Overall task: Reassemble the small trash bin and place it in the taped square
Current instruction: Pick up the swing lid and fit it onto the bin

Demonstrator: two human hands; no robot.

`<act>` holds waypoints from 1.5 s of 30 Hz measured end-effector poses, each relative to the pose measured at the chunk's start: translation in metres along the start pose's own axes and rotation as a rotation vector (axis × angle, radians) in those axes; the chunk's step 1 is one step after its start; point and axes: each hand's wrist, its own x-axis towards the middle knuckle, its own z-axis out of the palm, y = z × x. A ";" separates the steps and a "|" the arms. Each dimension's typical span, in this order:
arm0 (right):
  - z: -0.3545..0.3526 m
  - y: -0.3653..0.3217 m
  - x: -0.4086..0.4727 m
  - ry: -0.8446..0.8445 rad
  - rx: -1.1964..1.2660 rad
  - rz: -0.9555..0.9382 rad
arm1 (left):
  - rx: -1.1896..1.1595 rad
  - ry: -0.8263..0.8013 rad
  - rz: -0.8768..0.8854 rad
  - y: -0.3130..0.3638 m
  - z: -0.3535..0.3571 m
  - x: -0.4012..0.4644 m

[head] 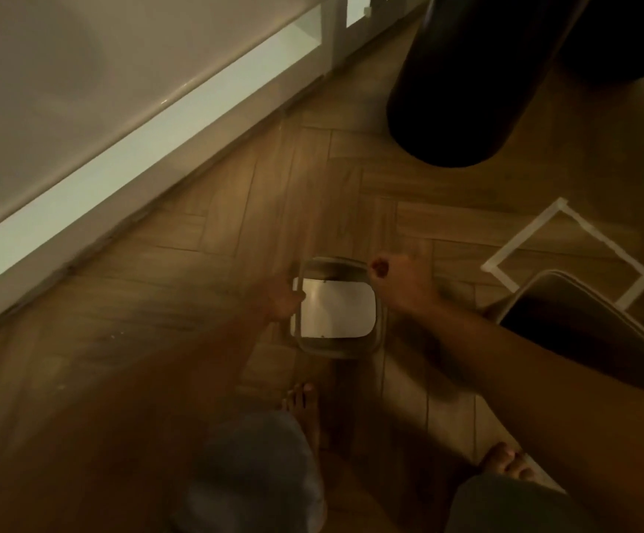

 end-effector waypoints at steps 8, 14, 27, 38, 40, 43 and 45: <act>0.068 0.034 -0.002 -0.216 -0.020 0.037 | 0.033 0.064 -0.068 0.005 0.028 0.032; 0.058 0.039 -0.019 -0.365 -0.051 0.006 | -0.015 0.072 -0.039 0.022 0.026 0.029; -0.071 -0.039 -0.067 -0.131 0.043 -0.260 | -0.354 0.254 -0.021 0.176 -0.057 -0.041; -0.192 -0.043 -0.135 0.223 0.352 -0.308 | -0.448 0.537 0.372 0.228 -0.085 -0.148; -0.212 -0.036 -0.156 0.275 0.479 -0.269 | -0.430 0.546 0.397 0.231 -0.080 -0.160; -0.232 -0.022 -0.183 0.355 0.682 -0.231 | -0.431 0.460 0.441 0.233 -0.069 -0.173; -0.242 -0.007 -0.199 0.356 0.840 -0.184 | -0.408 0.325 0.495 0.237 -0.057 -0.179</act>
